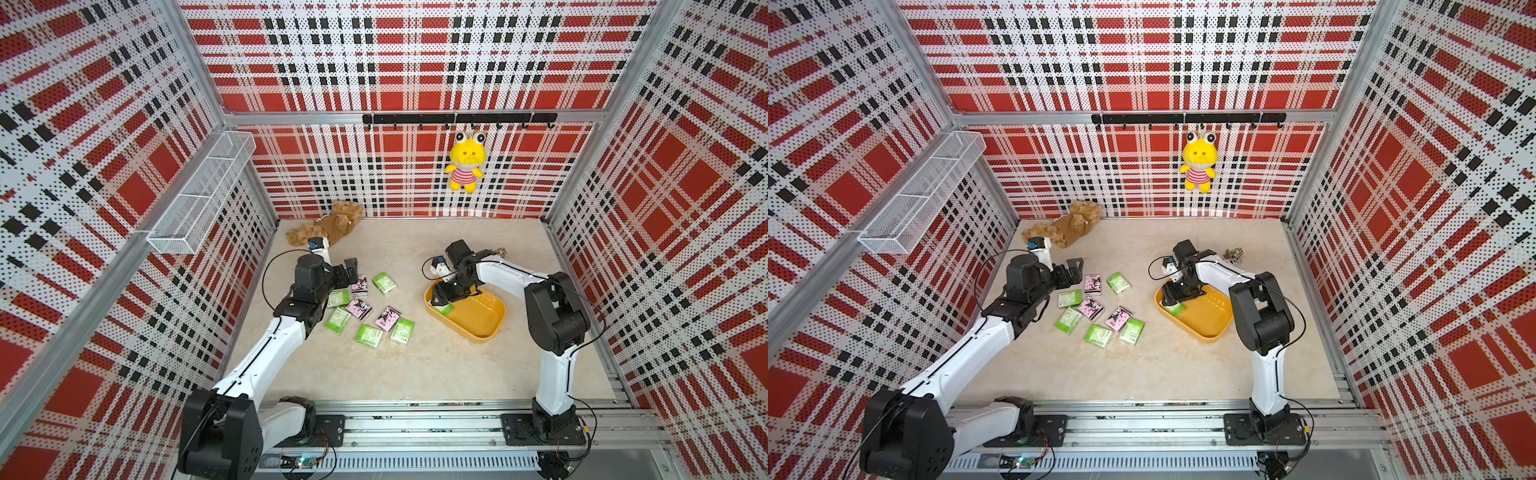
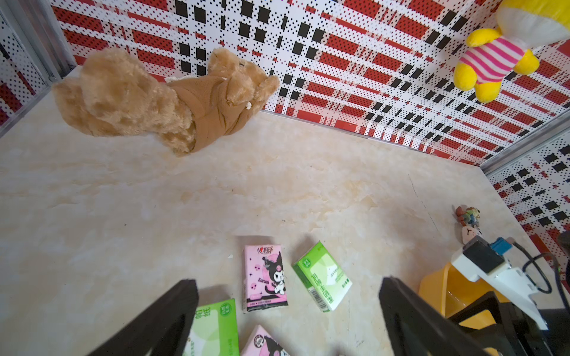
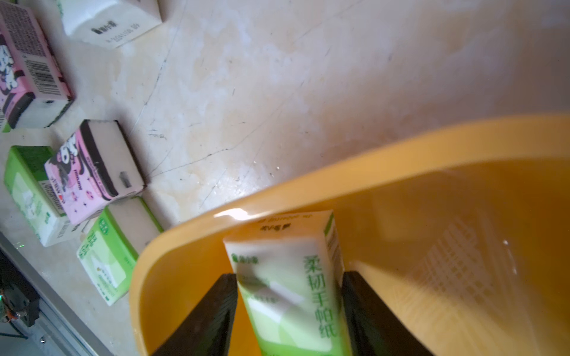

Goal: Put the pocket tissues into the storage box
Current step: Place the pocket tissues in the storage box, then pick up the pocket tissues from the center of the board.

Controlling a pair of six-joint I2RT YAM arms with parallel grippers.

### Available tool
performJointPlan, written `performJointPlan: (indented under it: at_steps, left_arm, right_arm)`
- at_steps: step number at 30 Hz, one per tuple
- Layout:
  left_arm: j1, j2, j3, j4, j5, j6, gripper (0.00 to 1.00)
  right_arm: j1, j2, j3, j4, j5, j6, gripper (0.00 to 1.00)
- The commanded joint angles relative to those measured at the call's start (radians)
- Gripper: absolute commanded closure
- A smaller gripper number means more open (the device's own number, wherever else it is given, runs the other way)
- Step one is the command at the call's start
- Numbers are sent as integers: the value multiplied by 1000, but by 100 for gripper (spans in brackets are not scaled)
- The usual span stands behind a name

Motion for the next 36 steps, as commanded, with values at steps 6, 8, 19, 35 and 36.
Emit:
performJointPlan:
  at_steps: [6,8,19,35,36]
  left_arm:
    - [-6,-16,-2,-4,-7,12,1]
    - [-6,-16,-2,-3,-4,12,1]
    - [-5,-30,13,-4,-11,-3,1]
    - [-7,-74,12,-18,-14,-20,1]
    - [-8,-76,8,-18,-15,-17,1]
  right_arm:
    - [-9,1,9,8,-53,1,38]
    - [-15,-25,12,12,-32,7,38]
    - [-19,-192,129,-68,148,14,33]
    - [332,-347,-3,-53,367,168,30]
    - [352,-346,-12,-55,360,193,29]
